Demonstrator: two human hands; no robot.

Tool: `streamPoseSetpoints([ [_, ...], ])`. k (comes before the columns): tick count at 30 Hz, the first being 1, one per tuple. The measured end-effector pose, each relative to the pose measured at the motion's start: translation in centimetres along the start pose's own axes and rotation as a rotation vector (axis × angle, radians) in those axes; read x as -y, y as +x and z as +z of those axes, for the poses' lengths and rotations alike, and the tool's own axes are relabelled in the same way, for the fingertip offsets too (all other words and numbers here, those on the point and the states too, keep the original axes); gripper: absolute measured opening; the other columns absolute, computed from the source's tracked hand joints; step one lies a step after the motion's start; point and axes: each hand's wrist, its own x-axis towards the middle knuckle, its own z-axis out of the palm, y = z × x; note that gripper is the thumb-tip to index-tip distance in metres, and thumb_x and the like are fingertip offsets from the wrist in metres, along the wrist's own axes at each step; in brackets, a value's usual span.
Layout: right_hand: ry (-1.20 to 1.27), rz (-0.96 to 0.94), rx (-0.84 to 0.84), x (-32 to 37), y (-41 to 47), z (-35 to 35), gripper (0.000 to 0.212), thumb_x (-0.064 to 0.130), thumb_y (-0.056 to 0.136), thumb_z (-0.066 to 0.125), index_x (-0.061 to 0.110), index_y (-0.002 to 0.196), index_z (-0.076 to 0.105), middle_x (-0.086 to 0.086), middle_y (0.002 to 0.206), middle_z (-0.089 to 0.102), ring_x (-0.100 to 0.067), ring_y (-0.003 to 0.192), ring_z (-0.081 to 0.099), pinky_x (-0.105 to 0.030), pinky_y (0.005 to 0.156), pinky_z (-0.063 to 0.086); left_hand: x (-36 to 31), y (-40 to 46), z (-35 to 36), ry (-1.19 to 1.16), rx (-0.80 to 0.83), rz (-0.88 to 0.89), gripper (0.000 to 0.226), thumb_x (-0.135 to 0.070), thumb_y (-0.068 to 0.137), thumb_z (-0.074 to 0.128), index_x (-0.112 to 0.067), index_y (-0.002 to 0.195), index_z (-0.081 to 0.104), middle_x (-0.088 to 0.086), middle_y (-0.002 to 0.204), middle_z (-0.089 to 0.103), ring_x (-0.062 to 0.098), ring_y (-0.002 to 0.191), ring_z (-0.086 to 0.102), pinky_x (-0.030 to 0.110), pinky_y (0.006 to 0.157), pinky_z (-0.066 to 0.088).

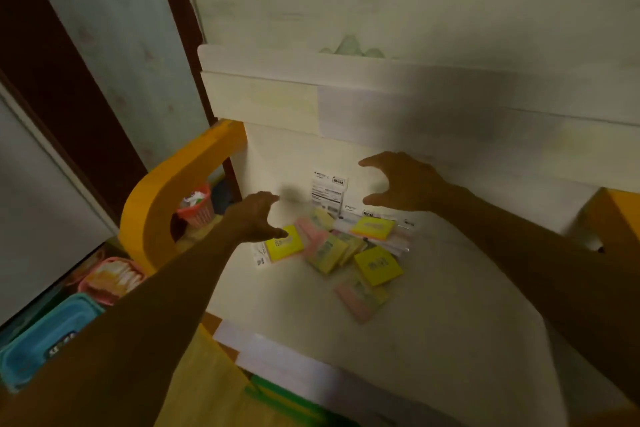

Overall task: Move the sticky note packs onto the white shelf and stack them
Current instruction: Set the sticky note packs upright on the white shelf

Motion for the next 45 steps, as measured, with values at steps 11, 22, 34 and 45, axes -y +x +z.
streamPoseSetpoints([
  [11,0.050,0.180,0.023,0.4,-2.5,7.4,0.074,0.058,0.079,0.067,0.038,0.143,0.037,0.010,0.147,0.039,-0.016,0.133,0.036,-0.035,0.105,0.038,2.1,2.4,9.4,-0.222,0.048,0.114,0.083,-0.053,0.082,0.065,-0.021,0.149,0.028,0.007,0.157,0.023,0.026,0.143,0.023,0.040,0.116,0.023],
  [22,0.163,0.206,-0.106,2.8,-2.0,10.4,0.069,0.051,0.083,0.066,0.034,0.144,0.038,0.010,0.148,0.039,-0.014,0.133,0.037,-0.031,0.101,0.037,2.2,3.1,10.9,-0.307,-0.138,0.126,0.056,-0.048,0.075,0.073,-0.014,0.119,0.064,0.011,0.129,0.054,0.029,0.114,0.049,0.032,0.093,0.042],
  [34,0.079,0.180,0.010,7.5,-0.8,17.2,0.079,0.055,0.077,0.069,0.034,0.145,0.034,0.004,0.151,0.037,-0.022,0.138,0.033,-0.041,0.109,0.037,2.6,3.4,10.7,-0.352,-0.122,0.134,0.054,-0.051,0.070,0.076,-0.013,0.107,0.069,0.011,0.110,0.061,0.026,0.097,0.056,0.034,0.079,0.051],
  [45,-0.051,0.225,0.008,8.2,0.8,19.2,0.074,0.048,0.078,0.070,0.029,0.141,0.036,-0.004,0.148,0.036,-0.026,0.137,0.032,-0.045,0.100,0.045,2.6,3.5,10.5,-0.340,-0.105,0.145,0.056,-0.050,0.072,0.074,-0.013,0.113,0.066,0.011,0.112,0.058,0.026,0.101,0.052,0.034,0.082,0.049],
])
